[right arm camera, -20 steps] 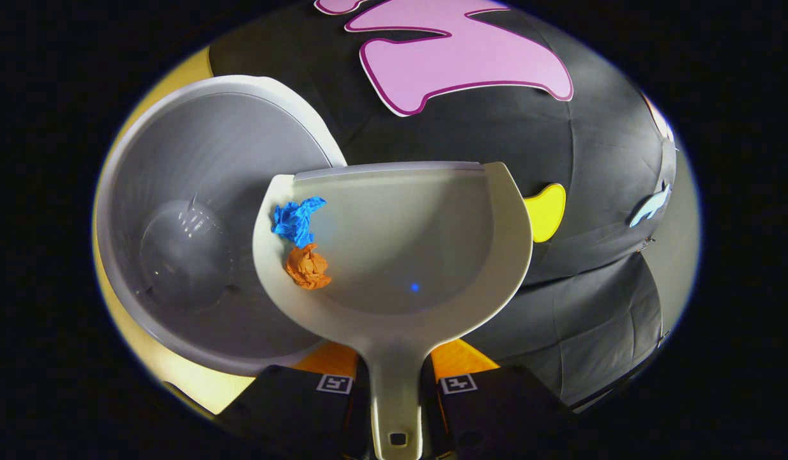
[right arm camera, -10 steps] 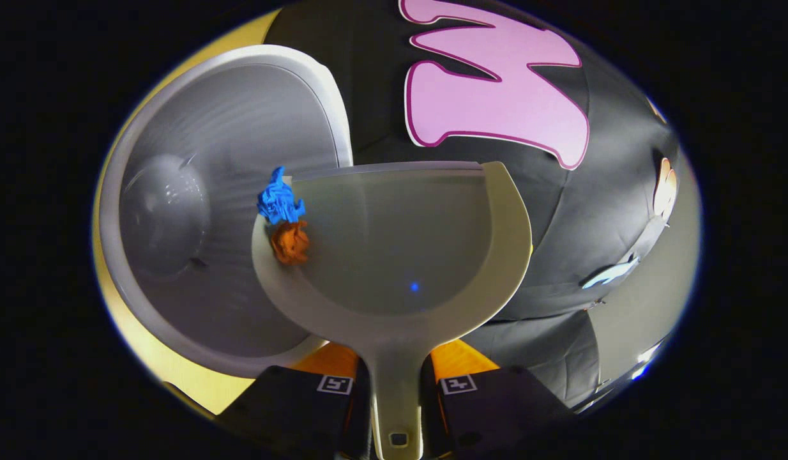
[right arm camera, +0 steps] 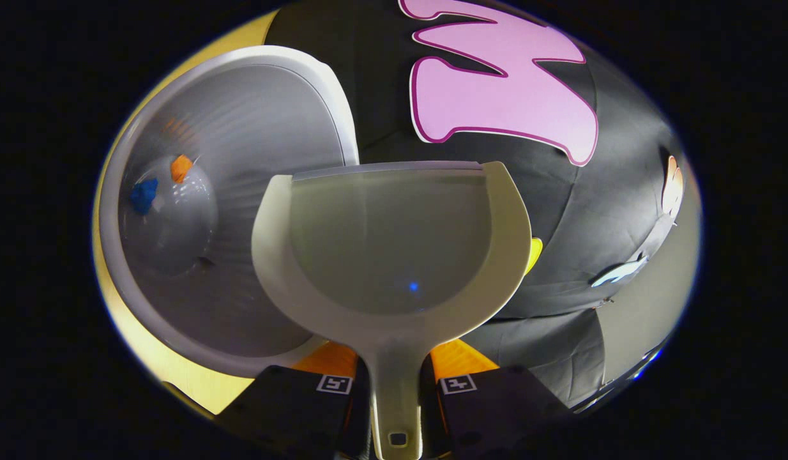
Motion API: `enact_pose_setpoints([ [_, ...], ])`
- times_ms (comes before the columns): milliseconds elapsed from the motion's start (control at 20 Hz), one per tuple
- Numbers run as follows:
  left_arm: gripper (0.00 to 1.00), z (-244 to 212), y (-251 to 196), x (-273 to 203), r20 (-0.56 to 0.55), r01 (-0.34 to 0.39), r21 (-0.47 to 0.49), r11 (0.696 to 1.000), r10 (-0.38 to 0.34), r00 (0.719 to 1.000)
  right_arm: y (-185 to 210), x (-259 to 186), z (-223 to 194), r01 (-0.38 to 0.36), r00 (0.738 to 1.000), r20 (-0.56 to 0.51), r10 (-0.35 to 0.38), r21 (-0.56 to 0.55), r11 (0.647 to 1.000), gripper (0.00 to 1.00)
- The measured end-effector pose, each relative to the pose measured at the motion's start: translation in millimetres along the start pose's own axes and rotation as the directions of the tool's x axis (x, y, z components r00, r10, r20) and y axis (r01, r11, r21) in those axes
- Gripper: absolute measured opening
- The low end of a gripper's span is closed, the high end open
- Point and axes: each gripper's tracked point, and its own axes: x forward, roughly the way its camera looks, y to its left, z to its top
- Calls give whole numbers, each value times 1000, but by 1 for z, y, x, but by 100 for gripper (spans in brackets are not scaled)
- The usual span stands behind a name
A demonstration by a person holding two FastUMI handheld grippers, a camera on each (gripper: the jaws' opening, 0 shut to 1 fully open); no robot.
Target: Pick up the small broom and dustpan from the desktop, sweep the trash into the dustpan with the broom, and then empty the trash into the garbage bin.
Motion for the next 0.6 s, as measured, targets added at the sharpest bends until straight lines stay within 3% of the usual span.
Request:
enact_pose_setpoints([
  [250, 29, 12, -3, -1, 34, -8, -30, 1000, 9, 999, 14, 3, -8, -170, 984, -30, 177, 163, 972, 35],
  [450, 28, 17, -7, -3, 46, -21, -42, 999, 23, 999, 7, 0, -10, -211, 974, -14, 226, 306, 928, 35],
  [600, 28, 20, -11, -6, 54, -33, -37, 999, 34, 998, -7, -3, -11, -237, 965, 8, 260, 438, 867, 35],
])
